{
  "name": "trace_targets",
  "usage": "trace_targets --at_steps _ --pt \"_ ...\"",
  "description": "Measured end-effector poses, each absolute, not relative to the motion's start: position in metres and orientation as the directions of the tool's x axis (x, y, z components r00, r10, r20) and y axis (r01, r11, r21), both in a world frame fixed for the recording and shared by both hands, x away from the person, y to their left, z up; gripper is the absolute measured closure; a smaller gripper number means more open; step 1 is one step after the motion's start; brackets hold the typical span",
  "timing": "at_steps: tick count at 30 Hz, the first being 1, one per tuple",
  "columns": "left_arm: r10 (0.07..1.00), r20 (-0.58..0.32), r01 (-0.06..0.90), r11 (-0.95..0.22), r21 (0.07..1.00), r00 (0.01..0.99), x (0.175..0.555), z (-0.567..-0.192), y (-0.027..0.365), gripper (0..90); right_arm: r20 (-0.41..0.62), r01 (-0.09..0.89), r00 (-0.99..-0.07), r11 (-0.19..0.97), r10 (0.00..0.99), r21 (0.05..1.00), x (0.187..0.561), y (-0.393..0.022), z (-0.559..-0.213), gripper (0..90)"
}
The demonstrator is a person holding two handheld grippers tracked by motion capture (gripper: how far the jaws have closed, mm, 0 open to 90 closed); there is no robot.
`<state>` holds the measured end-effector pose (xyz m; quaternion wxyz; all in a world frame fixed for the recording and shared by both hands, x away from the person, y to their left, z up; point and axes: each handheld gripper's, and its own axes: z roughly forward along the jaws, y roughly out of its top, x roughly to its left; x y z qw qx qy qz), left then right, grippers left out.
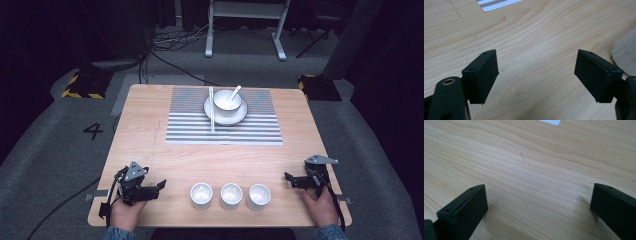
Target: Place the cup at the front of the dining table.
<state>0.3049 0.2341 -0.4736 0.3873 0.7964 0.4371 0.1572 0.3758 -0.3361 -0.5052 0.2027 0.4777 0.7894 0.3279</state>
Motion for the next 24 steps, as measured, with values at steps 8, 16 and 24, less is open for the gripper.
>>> trace_targets --at_steps 8,16,24 --pt "0.798 -0.064 0.537 -0.34 0.772 0.599 0.298 -0.456 0.229 19.9 -0.007 0.621 -0.461 0.328 0.887 0.712 0.376 -0.336 -0.505 1.0" --pt "0.807 -0.068 0.497 -0.293 0.817 0.587 0.298 -0.441 0.232 22.6 -0.007 0.621 -0.462 0.329 0.887 0.712 0.376 -0.336 -0.505 1.0" --pt "0.787 -0.069 0.473 -0.296 0.83 0.613 0.303 -0.434 0.22 23.2 -0.007 0.621 -0.461 0.328 0.887 0.712 0.376 -0.336 -0.505 1.1"
